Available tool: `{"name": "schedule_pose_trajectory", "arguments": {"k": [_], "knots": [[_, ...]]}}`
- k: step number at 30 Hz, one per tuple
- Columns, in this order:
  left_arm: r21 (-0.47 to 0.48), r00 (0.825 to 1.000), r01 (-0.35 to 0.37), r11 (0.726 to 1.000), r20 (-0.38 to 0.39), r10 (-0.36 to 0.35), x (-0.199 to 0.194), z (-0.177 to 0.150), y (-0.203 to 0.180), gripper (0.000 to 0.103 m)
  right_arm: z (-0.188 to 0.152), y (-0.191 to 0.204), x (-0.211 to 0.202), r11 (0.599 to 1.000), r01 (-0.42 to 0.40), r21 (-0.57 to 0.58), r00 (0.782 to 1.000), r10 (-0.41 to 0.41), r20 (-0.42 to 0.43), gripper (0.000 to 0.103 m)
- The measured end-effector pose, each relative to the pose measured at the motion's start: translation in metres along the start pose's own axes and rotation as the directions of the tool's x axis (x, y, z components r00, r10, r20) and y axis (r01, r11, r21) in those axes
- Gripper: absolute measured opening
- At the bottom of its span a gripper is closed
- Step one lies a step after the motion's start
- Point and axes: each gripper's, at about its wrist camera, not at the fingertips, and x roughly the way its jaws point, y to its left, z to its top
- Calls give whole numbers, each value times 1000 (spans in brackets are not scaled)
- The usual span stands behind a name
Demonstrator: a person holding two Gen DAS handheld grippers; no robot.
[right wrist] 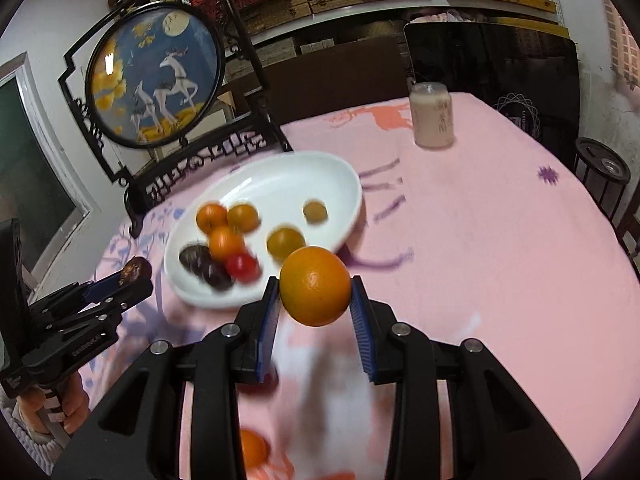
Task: Organize fruits
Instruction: 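Carry the passion fruit and orange over the plate and release with both grippers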
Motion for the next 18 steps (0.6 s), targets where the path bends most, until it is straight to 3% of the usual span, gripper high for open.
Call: {"name": "schedule_pose_trajectory", "arguments": {"k": [6, 13, 17, 18], "knots": [[-20, 1000, 18, 1000, 2, -18, 38, 53, -19, 40, 42, 13, 36, 999, 15, -39, 1000, -15, -2, 35], [-32, 998, 31, 999, -55, -33, 106, 84, -33, 41, 49, 9, 88, 998, 4, -57, 997, -8, -78, 35], [-61, 998, 49, 997, -23, -50, 117, 89, -33, 70, 45, 15, 99, 993, -13, -115, 994, 1, -106, 39], [-59, 998, 54, 997, -17, -55, 116, 87, -33, 71, 43, 15, 99, 992, -9, -123, 995, -3, -101, 50]]}}
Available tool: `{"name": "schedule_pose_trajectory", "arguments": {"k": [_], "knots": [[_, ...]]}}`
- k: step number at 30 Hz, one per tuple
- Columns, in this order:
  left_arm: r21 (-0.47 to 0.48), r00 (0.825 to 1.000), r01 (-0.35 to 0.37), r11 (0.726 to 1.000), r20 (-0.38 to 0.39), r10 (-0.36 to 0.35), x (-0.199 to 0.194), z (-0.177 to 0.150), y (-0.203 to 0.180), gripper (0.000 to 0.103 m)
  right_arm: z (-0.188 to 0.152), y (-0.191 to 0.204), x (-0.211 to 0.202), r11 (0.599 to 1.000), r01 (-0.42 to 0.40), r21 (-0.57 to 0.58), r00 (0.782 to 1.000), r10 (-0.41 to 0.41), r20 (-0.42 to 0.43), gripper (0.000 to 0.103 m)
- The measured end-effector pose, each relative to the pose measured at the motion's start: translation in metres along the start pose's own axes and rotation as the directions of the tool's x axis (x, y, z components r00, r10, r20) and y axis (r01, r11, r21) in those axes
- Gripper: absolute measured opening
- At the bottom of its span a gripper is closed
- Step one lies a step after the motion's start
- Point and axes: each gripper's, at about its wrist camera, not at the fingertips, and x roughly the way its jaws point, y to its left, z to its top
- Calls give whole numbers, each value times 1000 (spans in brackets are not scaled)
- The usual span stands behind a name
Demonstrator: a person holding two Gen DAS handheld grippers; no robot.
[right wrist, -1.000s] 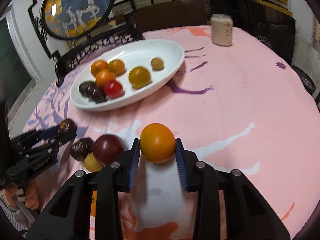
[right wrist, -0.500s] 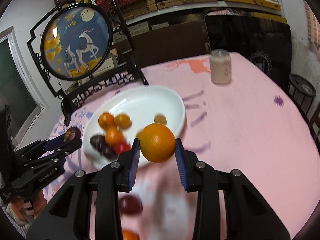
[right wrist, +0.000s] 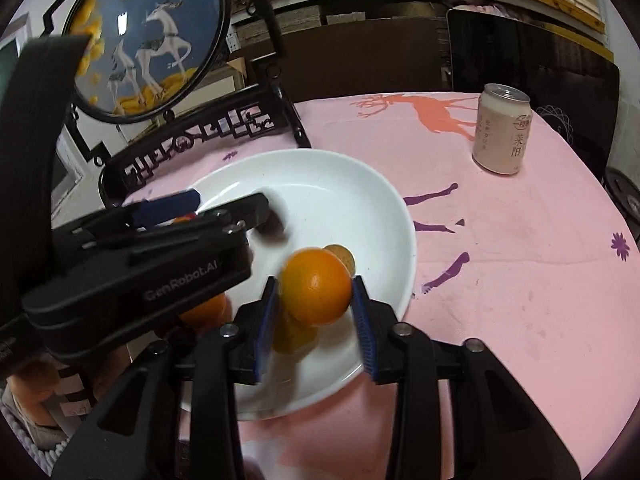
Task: Organize fruits
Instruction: 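Carry the passion fruit and orange over the plate and release with both grippers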
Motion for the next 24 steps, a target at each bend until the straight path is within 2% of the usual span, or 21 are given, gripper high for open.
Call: {"name": "schedule_pose_trajectory", "arguments": {"k": [1, 3, 8, 14, 16, 20, 24], "knots": [[22, 1000, 2, 1000, -7, -2, -2, -2, -2, 71, -1, 0, -2, 1000, 9, -6, 1000, -9, 13, 57], [40, 1000, -5, 999, 9, 4, -9, -5, -1, 71, -3, 2, -8, 1000, 26, -17, 999, -25, 46, 57], [22, 998, -41, 999, 54, 40, -38, -10, 14, 73, -12, 8, -27, 999, 21, -43, 998, -18, 63, 57], [-22, 996, -78, 997, 38, 79, -67, -30, 33, 75, -37, 10, -50, 1000, 2, -22, 998, -1, 57, 57], [-35, 997, -58, 998, 46, 59, -79, -46, 36, 77, -45, 11, -57, 1000, 2, -17, 998, -1, 55, 57], [-1, 997, -80, 997, 19, 80, -97, -90, 36, 78, -62, 10, -69, 1000, -29, 6, 999, 29, 43, 57], [29, 998, -56, 998, -12, 56, -115, -130, 31, 78, -75, 8, -80, 999, -36, 26, 999, 35, 37, 58]]}}
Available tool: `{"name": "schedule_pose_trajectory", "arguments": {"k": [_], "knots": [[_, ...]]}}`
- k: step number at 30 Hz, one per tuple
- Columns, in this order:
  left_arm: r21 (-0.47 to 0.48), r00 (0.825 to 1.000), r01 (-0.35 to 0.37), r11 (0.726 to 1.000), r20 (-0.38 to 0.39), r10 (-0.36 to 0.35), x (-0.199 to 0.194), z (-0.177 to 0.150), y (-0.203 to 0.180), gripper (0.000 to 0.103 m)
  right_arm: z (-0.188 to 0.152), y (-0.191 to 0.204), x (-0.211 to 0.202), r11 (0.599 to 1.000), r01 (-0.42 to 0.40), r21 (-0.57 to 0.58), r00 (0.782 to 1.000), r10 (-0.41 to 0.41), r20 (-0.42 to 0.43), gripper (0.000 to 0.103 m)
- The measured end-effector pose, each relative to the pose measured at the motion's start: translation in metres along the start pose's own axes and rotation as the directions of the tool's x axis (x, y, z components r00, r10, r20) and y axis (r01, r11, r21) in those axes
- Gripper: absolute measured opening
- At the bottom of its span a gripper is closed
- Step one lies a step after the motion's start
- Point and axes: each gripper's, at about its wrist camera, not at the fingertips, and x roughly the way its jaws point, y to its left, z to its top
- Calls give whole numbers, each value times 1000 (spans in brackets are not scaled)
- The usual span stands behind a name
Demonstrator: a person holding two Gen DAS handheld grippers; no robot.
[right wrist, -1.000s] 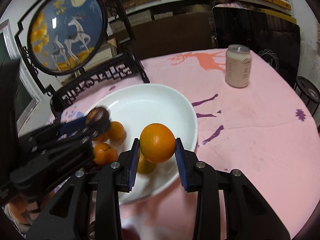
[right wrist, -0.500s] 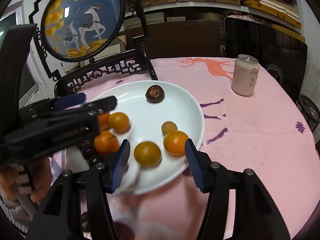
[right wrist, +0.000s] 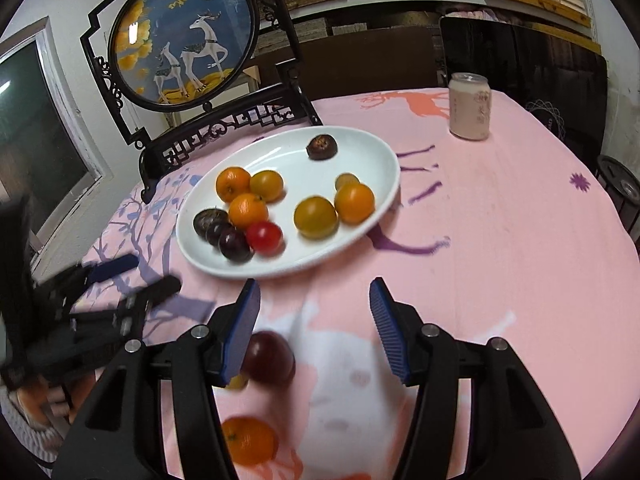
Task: Organize fruits
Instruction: 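Carry the passion fruit and orange over the plate and release with both grippers, then grasp a dark red plum with the right gripper while the left grasps another passion fruit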
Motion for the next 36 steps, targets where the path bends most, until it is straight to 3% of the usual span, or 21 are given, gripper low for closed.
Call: {"name": "schedule_pose_trajectory", "arguments": {"k": [6, 10, 12, 14, 17, 19, 22, 24, 28, 32, 36], "knots": [[122, 999, 30, 992, 38, -35, -20, -27, -34, 83, -8, -15, -14, 998, -2, 68, 1000, 1, 21, 60], [164, 1000, -3, 986, 23, -1, -8, -28, -46, 85, -6, -21, -13, 996, 1, 92, 1000, -3, 21, 60], [141, 1000, 4, 990, 1, -4, 1, -24, -40, 86, -7, -22, -12, 996, -1, 94, 1000, 0, 14, 60], [98, 999, -40, 994, 3, 40, 5, -19, -27, 86, -7, -21, -11, 996, -1, 90, 1000, 0, 11, 60], [-34, 994, -103, 994, 18, 104, 0, -12, 7, 87, -7, -20, -13, 996, 7, 84, 1000, -8, 18, 60], [-125, 986, -162, 979, 24, 166, -5, -11, 32, 85, -8, -20, -12, 996, 1, 84, 1000, -3, 16, 60], [-167, 991, -127, 978, 9, 130, -5, -10, 45, 85, -10, -16, -9, 997, -14, 75, 1000, 14, 0, 60], [-137, 995, -100, 986, 6, 102, -5, -11, 38, 86, -12, -12, -6, 998, -25, 63, 1000, 26, -15, 60], [-43, 991, -131, 990, 12, 132, -1, -15, 16, 86, -15, -6, -1, 997, -46, 55, 998, 48, -40, 60], [-35, 990, -140, 989, -17, 140, 10, -15, 12, 85, -18, -3, 3, 997, -52, 49, 997, 55, -57, 60], [10, 990, -138, 990, 12, 138, 16, -8, 1, 85, -20, 1, 6, 994, -87, 60, 993, 92, -78, 60]]}}
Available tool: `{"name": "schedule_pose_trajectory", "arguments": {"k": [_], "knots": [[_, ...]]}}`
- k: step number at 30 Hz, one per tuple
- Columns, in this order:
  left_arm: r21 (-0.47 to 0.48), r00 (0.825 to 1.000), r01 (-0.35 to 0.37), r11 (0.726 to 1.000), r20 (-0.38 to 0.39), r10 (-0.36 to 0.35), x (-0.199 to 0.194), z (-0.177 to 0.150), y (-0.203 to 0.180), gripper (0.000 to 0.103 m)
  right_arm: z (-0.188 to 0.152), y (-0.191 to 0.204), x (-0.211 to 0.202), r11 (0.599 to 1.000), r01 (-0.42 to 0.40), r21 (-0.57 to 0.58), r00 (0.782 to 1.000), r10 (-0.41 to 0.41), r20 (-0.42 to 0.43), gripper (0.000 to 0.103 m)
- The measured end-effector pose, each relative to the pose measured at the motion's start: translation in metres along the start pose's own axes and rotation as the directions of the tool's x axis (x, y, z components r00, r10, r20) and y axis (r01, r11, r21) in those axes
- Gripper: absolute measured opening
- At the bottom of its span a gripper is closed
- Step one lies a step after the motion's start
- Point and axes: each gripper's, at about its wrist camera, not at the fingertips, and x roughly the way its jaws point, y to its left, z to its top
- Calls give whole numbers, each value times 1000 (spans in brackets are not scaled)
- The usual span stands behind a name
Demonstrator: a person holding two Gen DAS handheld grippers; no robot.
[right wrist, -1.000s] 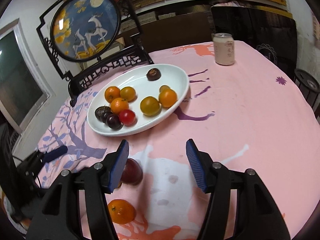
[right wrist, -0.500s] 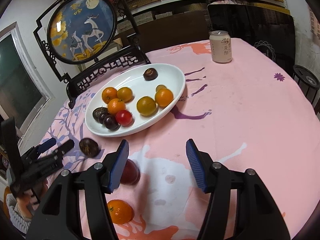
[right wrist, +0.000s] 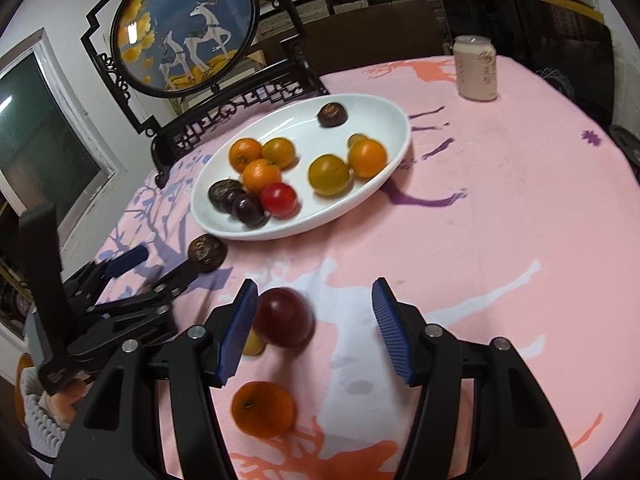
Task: Organize fruits
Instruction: 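Grasp a dark red plum with the right gripper while the left grasps another passion fruit, then drop the plum and passion fruit onto the white plate with both grippers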
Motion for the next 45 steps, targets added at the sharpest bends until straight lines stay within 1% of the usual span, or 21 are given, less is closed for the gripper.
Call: {"name": "schedule_pose_trajectory", "arguments": {"k": [2, 4, 5, 7, 10, 11, 13, 14, 16, 17, 18, 20, 22, 29, 32, 37, 40, 42, 45], "knots": [[7, 1000, 4, 1000, -8, -4, 7, 4, -3, 85, -2, 3, 5, 1000, -19, 1, 1000, 19, -21, 60], [-6, 999, 18, 1000, -37, -18, 16, 7, -3, 85, -3, 6, 8, 1000, -28, -2, 999, 28, -35, 60], [-20, 998, 36, 999, -57, -37, 22, 9, -2, 84, -3, 7, 10, 1000, -31, -4, 999, 31, -43, 60], [-38, 996, 56, 998, -70, -59, 26, 10, 1, 79, -4, 8, 12, 999, -32, -4, 998, 32, -49, 60], [-57, 991, 84, 995, -102, -90, 35, 11, 2, 69, -5, 7, 14, 1000, -28, 0, 998, 28, -55, 60], [-66, 988, 97, 993, -118, -104, 39, 12, 3, 64, -6, 8, 16, 1000, -28, -2, 998, 28, -61, 60], [-72, 988, 104, 992, -109, -111, 40, 13, 4, 60, -7, 8, 18, 1000, -28, -4, 997, 28, -68, 59], [-68, 988, 103, 992, -111, -110, 41, 14, 3, 59, -8, 9, 19, 1000, -25, -8, 997, 24, -72, 58], [-59, 988, 105, 993, -109, -111, 41, 14, 1, 54, -8, 11, 23, 1000, -24, -11, 997, 23, -79, 53], [-52, 988, 113, 992, -104, -118, 40, 14, -1, 45, -9, 11, 26, 1000, -24, -10, 996, 23, -89, 50], [-45, 987, 117, 992, -102, -121, 40, 14, -1, 42, -10, 11, 28, 1000, -28, -8, 995, 27, -99, 47], [-36, 987, 120, 992, -101, -123, 39, 13, -2, 42, -11, 12, 28, 999, -40, -4, 994, 39, -98, 43], [-36, 986, 129, 991, -102, -132, 37, 12, 0, 41, -11, 13, 27, 999, -43, -11, 995, 41, -96, 41], [-38, 988, 118, 992, -98, -121, 27, 4, 7, 41, -9, 9, 24, 998, -56, 1, 994, 56, -91, 39], [-51, 989, 116, 992, -86, -120, 21, 2, 11, 41, -6, 6, 14, 999, -53, 7, 997, 53, -55, 39], [-68, 993, 107, 992, -36, -110, 0, 1, 17, 41, 2, -9, -5, 998, -34, 51, 999, 33, 21, 39], [-56, 993, 115, 992, 3, -115, -14, 9, 14, 41, 6, -20, -16, 996, -20, 84, 998, 15, 62, 39], [-44, 992, 124, 991, 15, -123, -16, 25, 10, 41, 12, -27, -22, 994, -25, 110, 996, 16, 85, 39], [-17, 995, 91, 996, 37, -90, -13, 57, 1, 41, 30, -33, -25, 992, -20, 128, 994, 6, 108, 39]]}}
